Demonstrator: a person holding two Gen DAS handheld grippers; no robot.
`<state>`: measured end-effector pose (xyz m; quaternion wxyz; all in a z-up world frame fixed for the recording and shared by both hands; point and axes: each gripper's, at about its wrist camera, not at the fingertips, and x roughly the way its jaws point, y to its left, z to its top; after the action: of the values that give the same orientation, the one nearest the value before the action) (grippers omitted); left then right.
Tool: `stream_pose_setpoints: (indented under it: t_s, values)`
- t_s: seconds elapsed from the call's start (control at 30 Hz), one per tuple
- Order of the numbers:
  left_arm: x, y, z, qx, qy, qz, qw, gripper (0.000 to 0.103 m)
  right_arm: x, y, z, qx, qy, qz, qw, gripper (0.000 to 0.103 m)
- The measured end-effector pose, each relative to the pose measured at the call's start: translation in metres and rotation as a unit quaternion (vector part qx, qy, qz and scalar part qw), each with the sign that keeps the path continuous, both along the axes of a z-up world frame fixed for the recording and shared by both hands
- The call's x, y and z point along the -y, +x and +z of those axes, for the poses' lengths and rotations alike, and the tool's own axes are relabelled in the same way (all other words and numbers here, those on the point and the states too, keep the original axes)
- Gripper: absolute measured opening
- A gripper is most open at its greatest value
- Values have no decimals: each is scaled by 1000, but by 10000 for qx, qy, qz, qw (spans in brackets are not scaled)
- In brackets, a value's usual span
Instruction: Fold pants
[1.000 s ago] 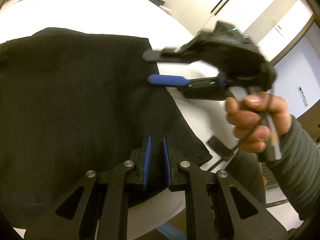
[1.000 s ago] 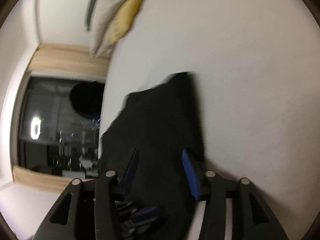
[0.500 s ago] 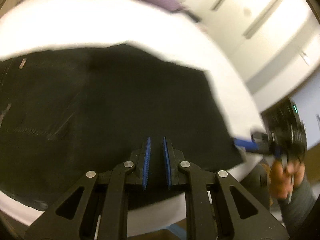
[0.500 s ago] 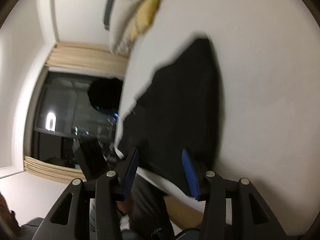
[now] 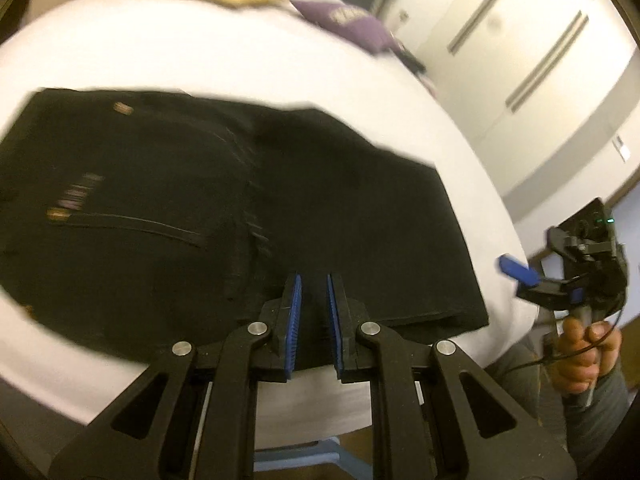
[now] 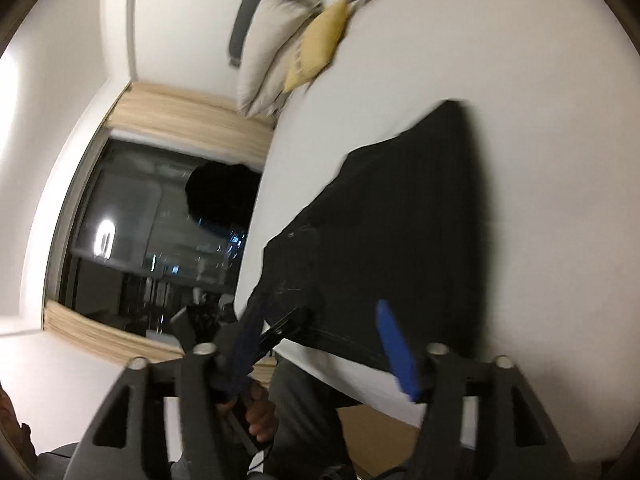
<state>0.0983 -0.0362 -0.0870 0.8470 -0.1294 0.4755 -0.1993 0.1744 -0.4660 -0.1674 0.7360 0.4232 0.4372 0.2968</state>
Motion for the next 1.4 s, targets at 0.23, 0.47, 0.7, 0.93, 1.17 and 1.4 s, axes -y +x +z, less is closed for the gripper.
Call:
stream_pose_setpoints:
  t_s: [0.23, 0.47, 0.7, 0.93, 1.17, 1.4]
  values:
    - [-128, -7, 29, 130, -295, 1449, 9889, 12, -3, 13, -64, -696, -212, -53, 9973, 44]
    - [-234, 1, 1, -253, -875, 2528, 9632, 13, 46, -40, -49, -542, 323, -789, 9949, 61]
    - [-260, 5, -36, -468, -1564, 2713, 9485, 19, 42, -53, -39, -426, 494, -912, 9937, 61]
    - [-258, -1, -45, -345, -2117, 2863, 9338, 59, 22, -53, -40, -462, 455, -694, 9955, 61]
    - [-254, 12, -55, -364, -2091, 2806, 9360, 62, 12, -50, -39, -490, 407, -614, 9961, 61]
    - [-254, 35, -69, -400, -2481, 2850, 9250, 60, 5, -48, -38, -475, 402, -553, 9965, 61]
